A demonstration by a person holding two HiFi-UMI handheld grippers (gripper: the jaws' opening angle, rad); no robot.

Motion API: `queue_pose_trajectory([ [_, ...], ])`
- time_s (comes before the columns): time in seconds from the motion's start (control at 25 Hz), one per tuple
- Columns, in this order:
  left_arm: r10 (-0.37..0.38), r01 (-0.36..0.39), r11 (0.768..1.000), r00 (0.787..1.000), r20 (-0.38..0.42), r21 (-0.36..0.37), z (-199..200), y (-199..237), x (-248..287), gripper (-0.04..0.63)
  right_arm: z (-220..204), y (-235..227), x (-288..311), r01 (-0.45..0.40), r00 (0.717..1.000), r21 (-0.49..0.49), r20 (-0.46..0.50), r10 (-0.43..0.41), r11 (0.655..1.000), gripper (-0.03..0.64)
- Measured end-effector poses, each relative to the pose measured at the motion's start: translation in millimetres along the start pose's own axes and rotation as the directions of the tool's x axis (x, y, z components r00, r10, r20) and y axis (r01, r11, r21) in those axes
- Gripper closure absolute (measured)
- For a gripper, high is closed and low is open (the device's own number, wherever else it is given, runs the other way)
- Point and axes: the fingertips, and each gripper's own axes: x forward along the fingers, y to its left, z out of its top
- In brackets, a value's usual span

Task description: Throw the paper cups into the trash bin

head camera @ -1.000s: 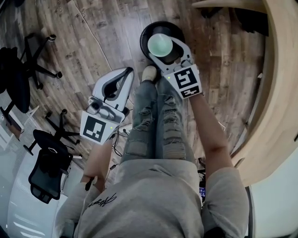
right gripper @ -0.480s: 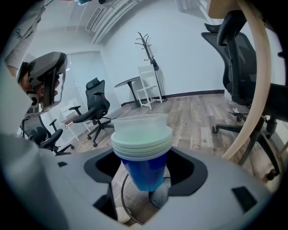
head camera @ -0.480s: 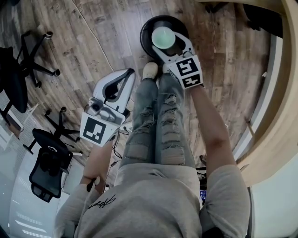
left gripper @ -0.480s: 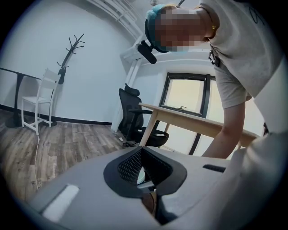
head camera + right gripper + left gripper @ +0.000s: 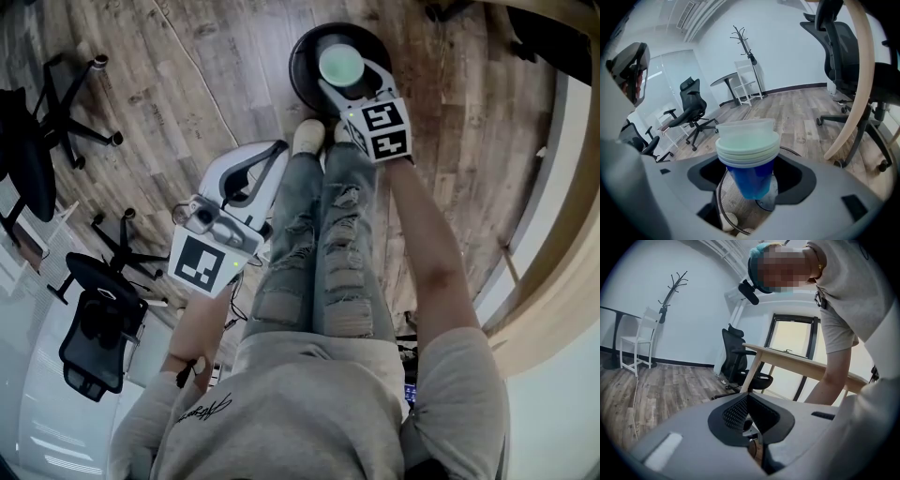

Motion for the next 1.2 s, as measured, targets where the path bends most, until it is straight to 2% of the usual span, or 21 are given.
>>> queue_pose_trajectory([
  [0.2,-0.011,0.011,1.0,1.0,0.0,-0.016,-5,-5,2,0.592,-19,-8,9,0.035,0.999,0.014,-0.041,-0.034,0.999,0.299],
  [0.56,-0.09,0.089,0.996,0.995,-0.036,-0.031,-20,-29,9,0.592,-40,-19,14,0.106,0.99,0.075,-0.104,-0.097,0.992,0.298],
  [0.8,-0.104,0.102,0.994,0.994,-0.043,-0.046,-23,-32,11,0.592,-46,-24,12,0.14,0.985,0.093,-0.111,-0.13,0.986,0.298],
  [1.04,-0.11,0.109,0.993,0.993,-0.046,-0.039,-16,-33,10,0.592,-30,-18,1,0.137,0.988,0.082,-0.084,-0.13,0.987,0.297],
  [1.2,-0.105,0.104,0.994,0.993,-0.045,-0.033,-6,-33,9,0.592,-5,-10,-12,0.12,0.992,0.033,-0.044,-0.118,0.992,0.298],
])
